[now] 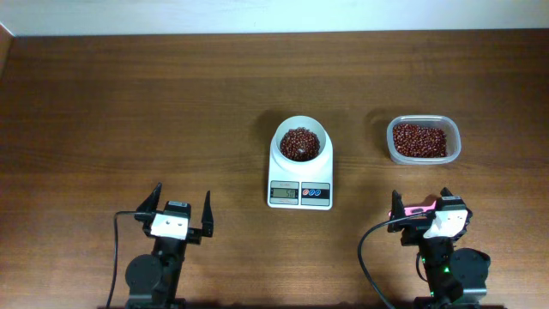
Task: Scoop and weigh 50g on scale
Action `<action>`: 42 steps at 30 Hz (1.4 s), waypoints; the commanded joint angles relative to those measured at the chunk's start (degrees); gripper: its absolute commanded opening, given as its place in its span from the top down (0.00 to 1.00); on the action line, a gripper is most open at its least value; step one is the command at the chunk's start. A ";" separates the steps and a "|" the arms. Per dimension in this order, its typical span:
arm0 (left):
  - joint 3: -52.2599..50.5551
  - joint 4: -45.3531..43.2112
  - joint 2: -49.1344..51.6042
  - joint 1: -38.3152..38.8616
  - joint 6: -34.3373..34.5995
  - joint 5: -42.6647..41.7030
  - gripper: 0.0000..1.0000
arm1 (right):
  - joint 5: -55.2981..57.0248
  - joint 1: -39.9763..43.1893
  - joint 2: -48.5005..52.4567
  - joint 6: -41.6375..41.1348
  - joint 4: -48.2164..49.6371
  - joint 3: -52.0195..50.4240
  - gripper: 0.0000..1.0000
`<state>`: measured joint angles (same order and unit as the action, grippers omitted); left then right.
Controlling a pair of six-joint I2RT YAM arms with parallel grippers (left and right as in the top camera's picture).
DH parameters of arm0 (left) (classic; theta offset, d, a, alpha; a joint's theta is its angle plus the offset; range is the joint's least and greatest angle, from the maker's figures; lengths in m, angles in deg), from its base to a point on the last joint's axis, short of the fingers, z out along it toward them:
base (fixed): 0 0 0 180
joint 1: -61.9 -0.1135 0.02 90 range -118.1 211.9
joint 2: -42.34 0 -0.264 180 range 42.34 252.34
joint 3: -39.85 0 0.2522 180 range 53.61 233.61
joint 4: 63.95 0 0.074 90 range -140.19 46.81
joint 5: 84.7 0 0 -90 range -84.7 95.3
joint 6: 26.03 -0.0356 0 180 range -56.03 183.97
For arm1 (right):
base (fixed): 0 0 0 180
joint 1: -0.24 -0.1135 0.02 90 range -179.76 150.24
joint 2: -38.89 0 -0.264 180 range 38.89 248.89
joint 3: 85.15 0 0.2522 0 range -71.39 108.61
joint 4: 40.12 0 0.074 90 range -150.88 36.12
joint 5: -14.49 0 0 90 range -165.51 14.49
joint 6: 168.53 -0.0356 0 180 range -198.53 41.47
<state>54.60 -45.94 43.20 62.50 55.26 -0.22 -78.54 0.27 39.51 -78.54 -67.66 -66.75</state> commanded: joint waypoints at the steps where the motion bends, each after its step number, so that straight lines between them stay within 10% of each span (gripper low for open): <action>1: -0.46 0.07 0.26 -0.28 1.40 0.44 0.01 | -0.57 0.37 -0.42 -0.42 -0.28 -0.35 0.01; 42: -0.46 0.04 4.07 -0.28 1.40 0.46 0.01 | -0.55 0.37 -0.42 -0.39 -0.31 -0.35 0.01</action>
<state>54.60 -45.87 47.03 62.50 56.13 -0.22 -78.56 0.27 39.51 -78.54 -67.66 -66.75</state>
